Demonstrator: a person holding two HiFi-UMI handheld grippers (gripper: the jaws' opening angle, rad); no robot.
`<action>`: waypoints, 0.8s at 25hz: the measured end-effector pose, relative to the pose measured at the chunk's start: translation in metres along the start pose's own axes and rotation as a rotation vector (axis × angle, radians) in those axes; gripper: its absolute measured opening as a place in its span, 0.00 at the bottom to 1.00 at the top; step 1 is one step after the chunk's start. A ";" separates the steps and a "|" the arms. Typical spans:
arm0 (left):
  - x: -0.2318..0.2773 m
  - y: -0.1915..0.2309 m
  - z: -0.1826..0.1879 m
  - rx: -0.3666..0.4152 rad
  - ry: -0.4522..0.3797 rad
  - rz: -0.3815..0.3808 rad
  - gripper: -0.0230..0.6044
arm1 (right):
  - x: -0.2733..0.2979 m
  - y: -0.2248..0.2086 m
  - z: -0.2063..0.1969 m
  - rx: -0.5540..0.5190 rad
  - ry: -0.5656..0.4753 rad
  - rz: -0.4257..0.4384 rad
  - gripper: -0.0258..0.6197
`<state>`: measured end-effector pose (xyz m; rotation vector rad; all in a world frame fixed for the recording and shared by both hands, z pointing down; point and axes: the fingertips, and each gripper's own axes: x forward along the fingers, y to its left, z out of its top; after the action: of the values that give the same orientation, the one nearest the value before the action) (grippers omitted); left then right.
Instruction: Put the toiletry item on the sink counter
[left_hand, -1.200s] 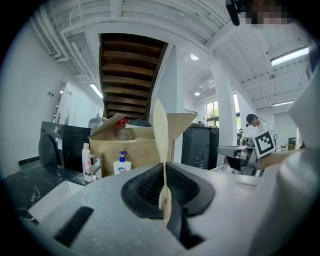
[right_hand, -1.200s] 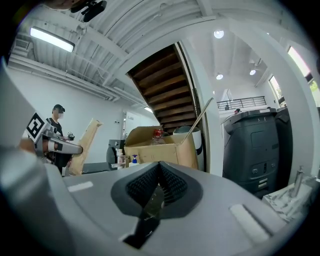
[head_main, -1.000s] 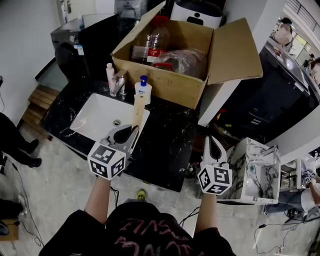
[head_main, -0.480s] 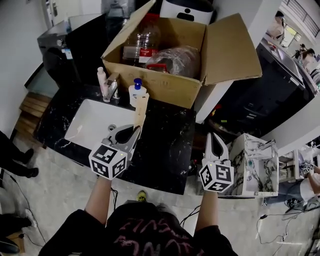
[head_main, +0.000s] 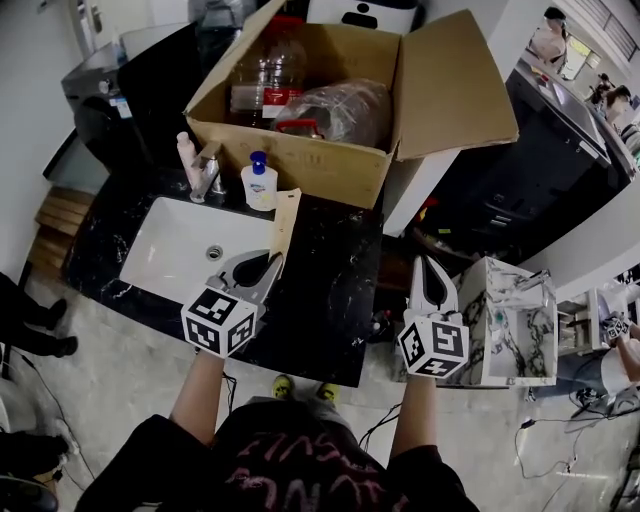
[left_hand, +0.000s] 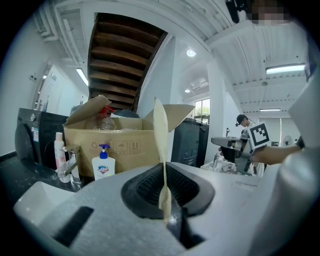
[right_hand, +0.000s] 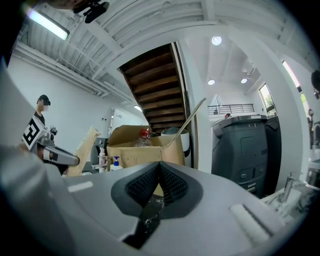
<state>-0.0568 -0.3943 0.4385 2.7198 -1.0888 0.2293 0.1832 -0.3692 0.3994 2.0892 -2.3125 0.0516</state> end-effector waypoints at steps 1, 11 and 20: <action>0.003 -0.001 -0.002 -0.004 0.006 0.001 0.07 | 0.001 -0.002 0.000 0.001 0.000 0.004 0.06; 0.021 -0.007 -0.028 -0.050 0.071 0.027 0.07 | 0.011 -0.013 -0.007 0.014 0.004 0.047 0.06; 0.033 -0.012 -0.053 -0.086 0.137 0.022 0.07 | 0.019 -0.014 -0.010 0.022 0.003 0.069 0.06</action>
<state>-0.0281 -0.3946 0.4954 2.5759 -1.0652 0.3575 0.1954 -0.3886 0.4101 2.0168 -2.3923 0.0820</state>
